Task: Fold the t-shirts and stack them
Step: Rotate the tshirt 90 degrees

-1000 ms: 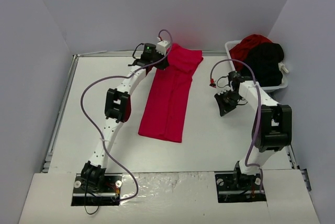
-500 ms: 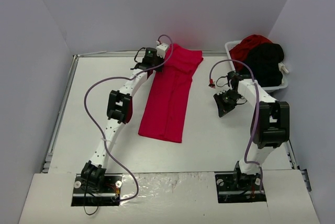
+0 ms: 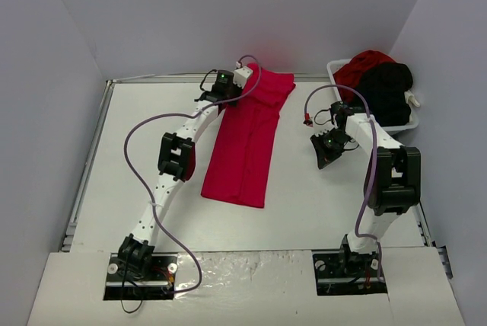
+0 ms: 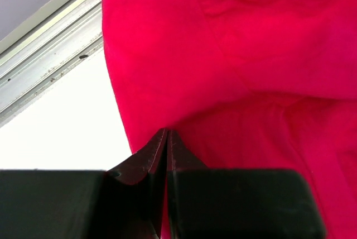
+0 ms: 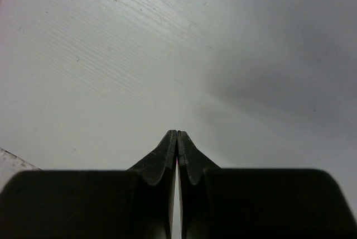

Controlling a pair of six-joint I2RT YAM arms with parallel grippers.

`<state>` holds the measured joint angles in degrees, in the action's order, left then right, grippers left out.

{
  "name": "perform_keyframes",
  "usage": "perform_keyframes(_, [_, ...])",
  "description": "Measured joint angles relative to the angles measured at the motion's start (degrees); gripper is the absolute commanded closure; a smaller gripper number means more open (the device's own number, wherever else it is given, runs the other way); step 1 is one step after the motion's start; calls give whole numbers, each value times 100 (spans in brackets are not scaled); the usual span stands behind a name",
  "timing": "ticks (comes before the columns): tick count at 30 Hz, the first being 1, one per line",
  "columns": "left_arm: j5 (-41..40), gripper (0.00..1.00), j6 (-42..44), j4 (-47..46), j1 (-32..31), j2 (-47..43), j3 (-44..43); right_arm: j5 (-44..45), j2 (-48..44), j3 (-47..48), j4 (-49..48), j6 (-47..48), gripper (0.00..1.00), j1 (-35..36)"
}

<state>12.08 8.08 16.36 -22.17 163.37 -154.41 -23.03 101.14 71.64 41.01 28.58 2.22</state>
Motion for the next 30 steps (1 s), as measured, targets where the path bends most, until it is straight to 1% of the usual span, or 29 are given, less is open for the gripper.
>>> perform_keyframes(10, [-411,98,632,393,-74,0,-133,0,127,39,15,11,100,0])
perform_keyframes(19, [-619,97,820,702,-28,4,-258,0,219,59,22,20,100,0])
perform_keyframes(30, [-813,98,833,780,42,4,-278,-2,343,101,55,22,100,0])
